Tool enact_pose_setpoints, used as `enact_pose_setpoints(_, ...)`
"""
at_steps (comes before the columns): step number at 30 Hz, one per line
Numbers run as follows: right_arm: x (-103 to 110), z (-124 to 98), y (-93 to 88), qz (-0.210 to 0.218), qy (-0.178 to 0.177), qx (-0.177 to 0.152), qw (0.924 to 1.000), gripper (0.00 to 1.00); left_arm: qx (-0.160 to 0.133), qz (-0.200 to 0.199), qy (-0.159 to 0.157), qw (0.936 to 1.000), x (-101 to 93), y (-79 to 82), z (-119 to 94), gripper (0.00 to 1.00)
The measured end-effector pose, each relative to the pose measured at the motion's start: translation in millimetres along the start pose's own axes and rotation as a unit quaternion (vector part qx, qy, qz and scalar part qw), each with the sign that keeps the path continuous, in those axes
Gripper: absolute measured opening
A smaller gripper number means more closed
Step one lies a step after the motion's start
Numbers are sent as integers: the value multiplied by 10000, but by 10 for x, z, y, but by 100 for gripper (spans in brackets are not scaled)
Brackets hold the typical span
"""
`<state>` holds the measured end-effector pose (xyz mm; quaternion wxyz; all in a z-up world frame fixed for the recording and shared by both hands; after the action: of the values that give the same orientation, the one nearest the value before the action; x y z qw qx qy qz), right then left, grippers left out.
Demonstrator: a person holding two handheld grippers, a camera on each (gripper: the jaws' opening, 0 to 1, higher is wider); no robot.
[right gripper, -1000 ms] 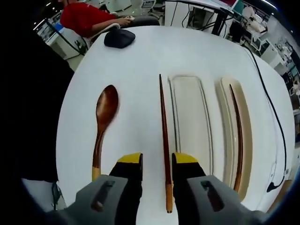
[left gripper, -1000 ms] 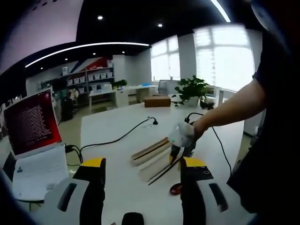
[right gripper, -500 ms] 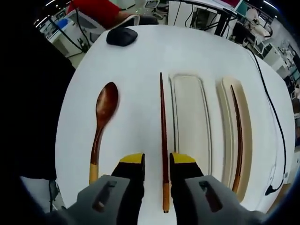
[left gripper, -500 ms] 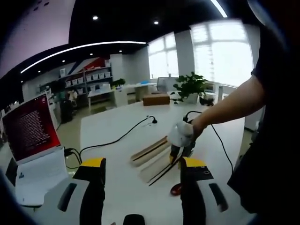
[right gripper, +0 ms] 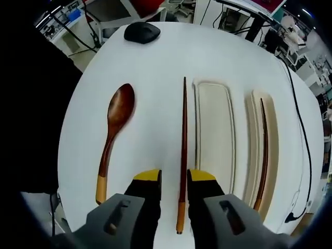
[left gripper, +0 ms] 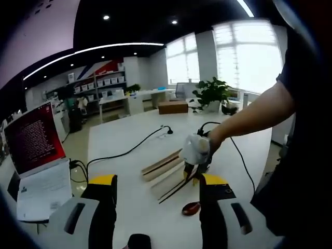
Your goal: Arrange the utensils inside the cutlery case until each visible utensil rests in its matching compartment.
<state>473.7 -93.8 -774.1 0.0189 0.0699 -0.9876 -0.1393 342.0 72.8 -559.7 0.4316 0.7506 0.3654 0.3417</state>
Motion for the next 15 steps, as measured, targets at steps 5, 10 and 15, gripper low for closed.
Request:
enact_pose_setpoints(5, 12, -20, -58, 90, 50, -126, 9999, 17, -72, -92, 168, 9998, -62, 48, -39, 66)
enact_pose_setpoints(10, 28, -14, -38, 80, -3, -107, 9999, 17, -54, -91, 357, 9993, -138, 29, -102, 66)
enact_pose_setpoints(15, 38, -10, -40, 59, -4, -72, 10000, 15, -7, -95, 418, 9991, -241, 31, -145, 66)
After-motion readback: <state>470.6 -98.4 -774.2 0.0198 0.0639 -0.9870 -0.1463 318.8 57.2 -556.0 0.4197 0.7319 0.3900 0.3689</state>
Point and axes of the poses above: the point that each gripper's makers call its tool centre point, and the gripper's own axes: z roughly forward along the fingers, x roughly to its left, y roughly out of its top, the point moved 5 cm from there along -z, roughly backward along the fingers, and after that the axes turned 6 degrees about z, right-handed, at the moved point
